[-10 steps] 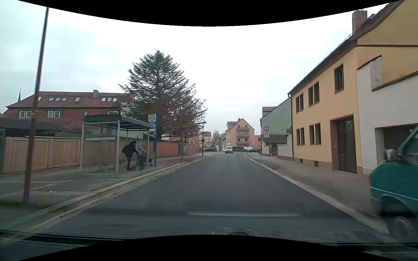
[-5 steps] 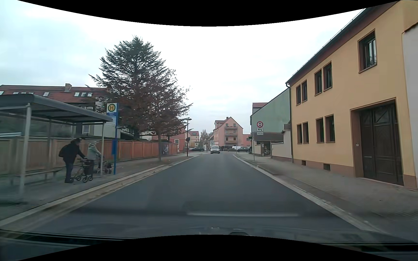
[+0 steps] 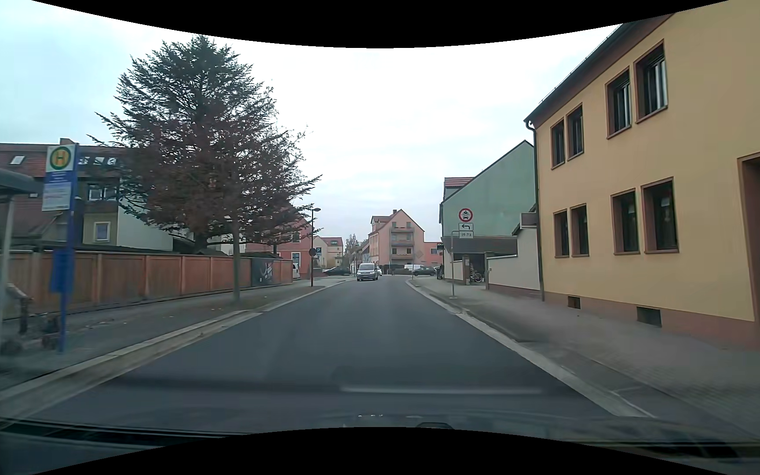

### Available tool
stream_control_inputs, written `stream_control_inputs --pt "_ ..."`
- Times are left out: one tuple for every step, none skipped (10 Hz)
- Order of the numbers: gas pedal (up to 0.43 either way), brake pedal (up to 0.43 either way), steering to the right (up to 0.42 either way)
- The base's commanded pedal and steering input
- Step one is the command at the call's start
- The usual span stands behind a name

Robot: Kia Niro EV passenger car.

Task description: Follow the waypoints while adhering to traffic rules and regulations

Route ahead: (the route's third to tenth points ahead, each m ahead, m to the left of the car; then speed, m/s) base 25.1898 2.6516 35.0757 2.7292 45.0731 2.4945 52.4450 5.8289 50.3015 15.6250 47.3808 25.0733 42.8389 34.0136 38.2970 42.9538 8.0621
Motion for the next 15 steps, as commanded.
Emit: stream_control_inputs --pt "0.150 0.000 0.016" --pt "0.150 0.000 0.008" --pt "0.150 0.000 0.004" --pt "0.138 0.000 0.003" --pt "0.130 0.000 0.000" --pt "0.130 0.000 -0.004" --pt "0.130 0.000 -0.007" --pt "0.118 0.000 -0.009" --pt "0.118 0.000 -0.010" --pt "0.110 0.000 -0.012" --pt "0.087 0.000 -0.014" --pt "0.087 0.000 -0.016" --pt "0.067 0.000 -0.019" --pt "0.047 0.000 -0.022" --pt "0.039 0.000 -0.024"
